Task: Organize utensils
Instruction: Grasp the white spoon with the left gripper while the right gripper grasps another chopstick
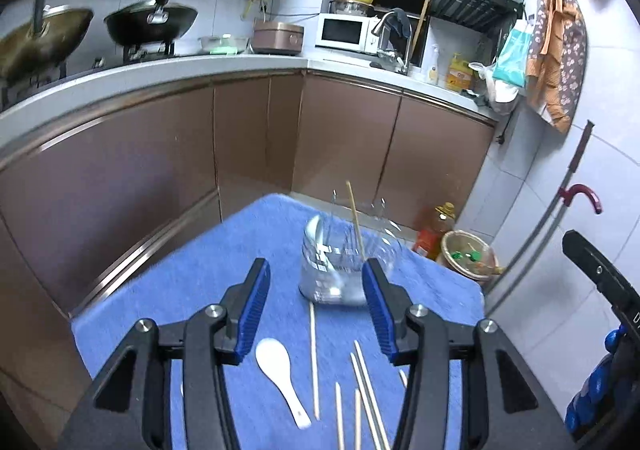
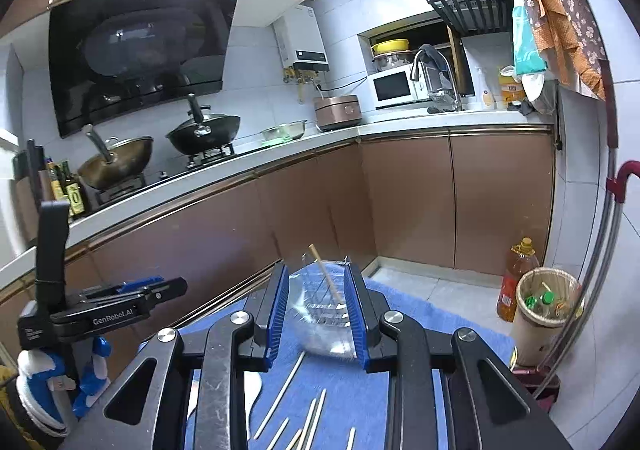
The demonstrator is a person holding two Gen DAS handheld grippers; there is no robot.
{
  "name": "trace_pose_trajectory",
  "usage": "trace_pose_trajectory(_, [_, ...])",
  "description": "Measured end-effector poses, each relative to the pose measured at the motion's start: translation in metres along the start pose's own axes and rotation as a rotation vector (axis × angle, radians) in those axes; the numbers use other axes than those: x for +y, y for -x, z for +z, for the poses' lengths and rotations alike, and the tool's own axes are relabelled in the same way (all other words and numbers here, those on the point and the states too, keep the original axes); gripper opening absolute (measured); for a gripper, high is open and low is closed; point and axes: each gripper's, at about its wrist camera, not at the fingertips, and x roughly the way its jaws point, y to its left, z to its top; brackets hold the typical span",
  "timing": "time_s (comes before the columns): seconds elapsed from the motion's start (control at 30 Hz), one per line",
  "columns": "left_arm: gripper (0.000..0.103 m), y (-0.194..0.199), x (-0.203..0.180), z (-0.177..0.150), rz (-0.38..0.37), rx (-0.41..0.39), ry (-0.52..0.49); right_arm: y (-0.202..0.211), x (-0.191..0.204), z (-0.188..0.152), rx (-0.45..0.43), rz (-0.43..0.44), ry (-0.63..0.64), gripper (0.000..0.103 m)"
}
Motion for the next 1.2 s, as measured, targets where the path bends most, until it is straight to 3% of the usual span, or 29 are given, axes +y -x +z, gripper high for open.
trace_pose_trajectory(0.37, [0.046, 0.033, 0.015, -0.051, -0.061, 0.077, 0.065, 0.041, 0.003, -0.017, 0.055, 0.001, -0.046, 0.027])
trace_pose_trajectory(0.63, [0.046, 0.031, 0.035, -0.074, -0.085, 0.142, 0.093, 0.034, 0.013, -0.035, 0.132, 0.017, -0.047, 0.027])
trace_pose_trajectory(0.77, [0.046, 0.011, 0.048, -0.082, -0.096, 0.212, 0.115, 0.015, 0.012, -0.044, 0.2, 0.034, -0.05, 0.027])
trace_pose_trajectory(0.97, [0.046, -0.051, 0.071, -0.094, -0.095, 0.363, 0.187, -0.021, 0.007, -0.062, 0.303, 0.033, -0.05, 0.027])
trace_pose_trajectory(1.2, [0.046, -0.115, 0.095, -0.109, -0.097, 0.464, 0.282, -0.076, -0.008, -0.087, 0.443, 0.029, -0.066, 0.027])
